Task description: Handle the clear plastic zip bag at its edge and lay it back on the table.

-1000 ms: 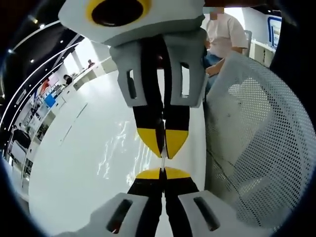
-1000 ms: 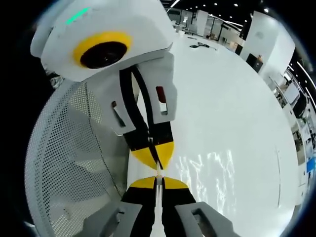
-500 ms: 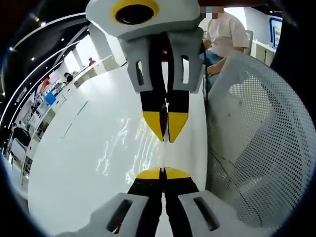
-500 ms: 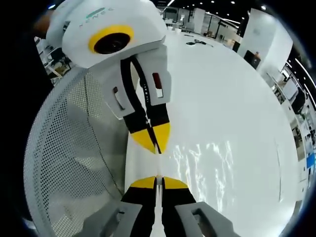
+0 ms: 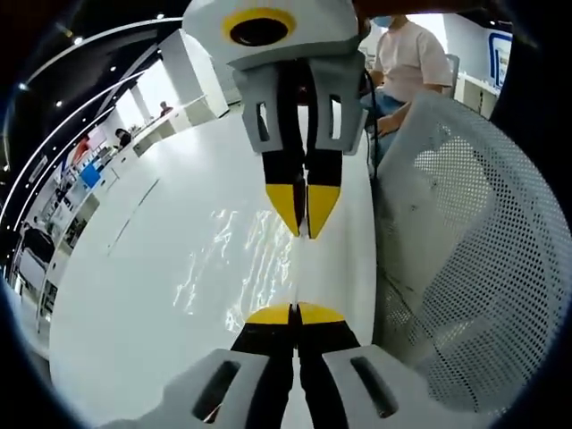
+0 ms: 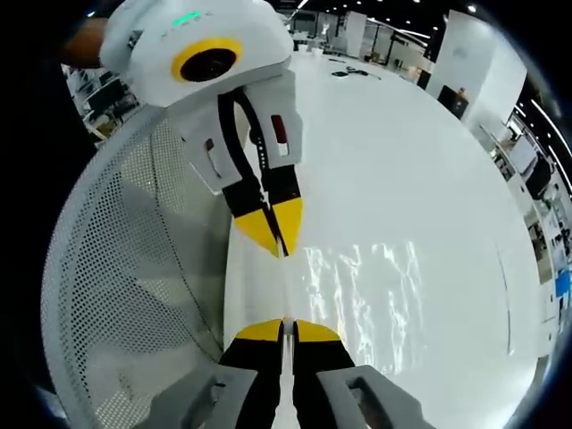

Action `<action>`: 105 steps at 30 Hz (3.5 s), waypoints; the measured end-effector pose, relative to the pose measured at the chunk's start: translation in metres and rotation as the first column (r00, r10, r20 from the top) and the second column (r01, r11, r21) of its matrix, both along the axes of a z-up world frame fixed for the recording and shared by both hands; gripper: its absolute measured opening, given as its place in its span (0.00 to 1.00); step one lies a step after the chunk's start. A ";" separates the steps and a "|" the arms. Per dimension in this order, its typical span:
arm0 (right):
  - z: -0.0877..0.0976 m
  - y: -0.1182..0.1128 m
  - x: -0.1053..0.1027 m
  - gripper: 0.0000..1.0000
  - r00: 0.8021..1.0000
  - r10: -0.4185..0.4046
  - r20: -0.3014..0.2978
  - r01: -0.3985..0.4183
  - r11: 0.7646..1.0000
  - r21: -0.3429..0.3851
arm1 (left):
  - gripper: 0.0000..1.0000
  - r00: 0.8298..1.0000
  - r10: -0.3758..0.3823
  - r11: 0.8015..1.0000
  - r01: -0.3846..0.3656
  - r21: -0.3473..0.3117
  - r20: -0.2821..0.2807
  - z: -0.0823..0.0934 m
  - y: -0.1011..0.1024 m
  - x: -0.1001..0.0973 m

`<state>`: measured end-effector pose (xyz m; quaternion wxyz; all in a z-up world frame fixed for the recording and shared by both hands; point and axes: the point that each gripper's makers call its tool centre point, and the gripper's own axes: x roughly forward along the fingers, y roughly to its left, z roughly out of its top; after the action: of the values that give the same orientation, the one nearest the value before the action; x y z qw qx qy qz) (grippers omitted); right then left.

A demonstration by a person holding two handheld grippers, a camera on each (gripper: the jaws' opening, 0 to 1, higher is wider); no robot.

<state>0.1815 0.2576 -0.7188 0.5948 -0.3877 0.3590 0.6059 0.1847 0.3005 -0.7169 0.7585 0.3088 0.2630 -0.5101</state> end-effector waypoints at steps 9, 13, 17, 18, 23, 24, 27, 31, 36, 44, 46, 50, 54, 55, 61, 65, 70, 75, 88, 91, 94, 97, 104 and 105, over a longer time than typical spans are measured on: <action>-0.004 -0.011 0.001 0.00 1.000 -0.016 -0.005 0.016 1.000 -0.008 | 0.00 1.000 0.002 1.000 -0.002 0.007 -0.005 0.000 0.002 -0.002; -0.004 -0.015 0.000 0.00 1.000 -0.027 -0.009 0.027 1.000 -0.009 | 0.00 1.000 -0.001 1.000 0.001 0.008 -0.007 0.000 0.000 -0.005; -0.005 -0.019 -0.003 0.00 0.999 -0.031 -0.007 0.031 0.999 -0.015 | 0.00 1.000 -0.001 1.000 0.001 0.009 -0.009 -0.001 0.001 -0.004; -0.005 -0.020 -0.003 0.00 0.999 -0.031 -0.006 0.031 0.999 -0.015 | 0.00 1.000 -0.001 1.000 0.001 0.008 -0.010 -0.002 0.001 -0.004; -0.006 -0.024 -0.002 0.00 0.999 -0.041 -0.006 0.041 0.999 -0.018 | 0.00 1.000 -0.001 1.000 0.001 0.008 -0.013 -0.001 0.000 -0.005; -0.006 -0.026 -0.002 0.00 0.999 -0.042 -0.005 0.042 0.999 -0.020 | 0.00 1.000 -0.001 1.000 0.001 0.007 -0.014 0.000 0.000 -0.006; -0.008 -0.030 -0.001 0.00 0.999 -0.052 -0.006 0.051 0.998 -0.024 | 0.00 1.000 -0.001 1.000 0.001 0.007 -0.014 -0.001 0.001 -0.006; -0.008 -0.035 -0.001 0.00 0.998 -0.056 -0.004 0.056 0.998 -0.033 | 0.00 1.000 -0.001 1.000 0.001 0.008 -0.014 -0.001 0.001 -0.006; -0.008 -0.040 -0.001 0.00 0.998 -0.066 -0.004 0.066 0.997 -0.036 | 0.00 1.000 0.000 1.000 0.000 0.007 -0.014 -0.001 0.002 -0.006; -0.007 -0.043 -0.003 0.00 0.997 -0.071 -0.002 0.071 0.997 -0.040 | 0.00 1.000 0.002 1.000 -0.002 0.008 -0.018 -0.003 0.004 -0.005; -0.007 -0.044 -0.002 0.00 0.997 -0.076 -0.004 0.076 0.996 -0.038 | 0.00 1.000 0.003 1.000 -0.002 0.008 -0.018 -0.002 0.004 -0.006; -0.010 -0.049 -0.001 0.00 0.997 -0.082 -0.007 0.081 0.996 -0.040 | 0.00 1.000 0.006 1.000 -0.005 0.009 -0.022 -0.005 0.005 -0.004; -0.010 -0.052 0.000 0.00 0.996 -0.086 -0.005 0.085 0.996 -0.041 | 0.00 1.000 0.009 1.000 -0.009 0.009 -0.025 -0.004 0.005 -0.004; -0.010 -0.053 0.000 0.00 0.996 -0.088 -0.006 0.087 0.995 -0.042 | 0.00 1.000 0.009 1.000 -0.009 0.009 -0.024 -0.004 0.005 -0.004; -0.011 -0.056 0.002 0.00 0.996 -0.091 -0.004 0.090 0.995 -0.044 | 0.00 1.000 0.011 1.000 -0.011 0.009 -0.026 -0.003 0.004 -0.005; -0.012 -0.061 0.004 0.00 0.996 -0.088 0.000 0.088 0.995 -0.048 | 0.00 1.000 0.015 1.000 -0.015 0.011 -0.027 -0.003 0.005 -0.005; -0.011 -0.062 0.004 0.00 0.995 -0.097 0.000 0.097 0.994 -0.044 | 0.00 1.000 0.017 1.000 -0.017 0.010 -0.026 -0.002 0.005 -0.004; -0.011 -0.062 0.008 0.00 0.994 -0.111 0.013 0.111 0.993 -0.036 | 0.00 1.000 0.006 1.000 -0.006 0.025 -0.026 -0.004 0.005 -0.006; -0.011 -0.053 0.001 0.05 0.985 -0.169 -0.035 0.170 0.985 0.027 | 0.00 1.000 -0.016 0.998 0.017 0.058 -0.018 -0.010 0.009 -0.009; -0.009 -0.050 0.001 0.06 0.984 -0.173 -0.039 0.175 0.983 0.048 | 0.00 0.999 -0.029 0.997 0.030 0.070 -0.016 -0.012 0.010 -0.010; -0.008 -0.047 -0.001 0.09 0.986 -0.162 -0.049 0.164 0.984 0.063 | 0.00 0.999 -0.033 0.997 0.034 0.074 -0.012 -0.012 0.010 -0.010; -0.005 -0.043 -0.003 0.12 0.983 -0.169 -0.066 0.174 0.981 0.083 | 0.00 0.999 -0.035 0.996 0.035 0.080 -0.014 -0.013 0.011 -0.011; 0.001 -0.034 0.000 0.14 0.978 -0.193 -0.082 0.202 0.972 0.123 | 0.00 0.999 -0.048 0.995 0.049 0.090 -0.004 -0.016 0.011 -0.011; 0.003 -0.032 0.001 0.14 0.977 -0.196 -0.080 0.205 0.970 0.128 | 0.00 0.999 -0.050 0.995 0.050 0.091 -0.004 -0.015 0.010 -0.011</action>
<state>0.1823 0.2255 -0.7162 0.6658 -0.2877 0.3740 0.5780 0.1732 0.3107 -0.7323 0.7305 0.3490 0.2785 -0.5167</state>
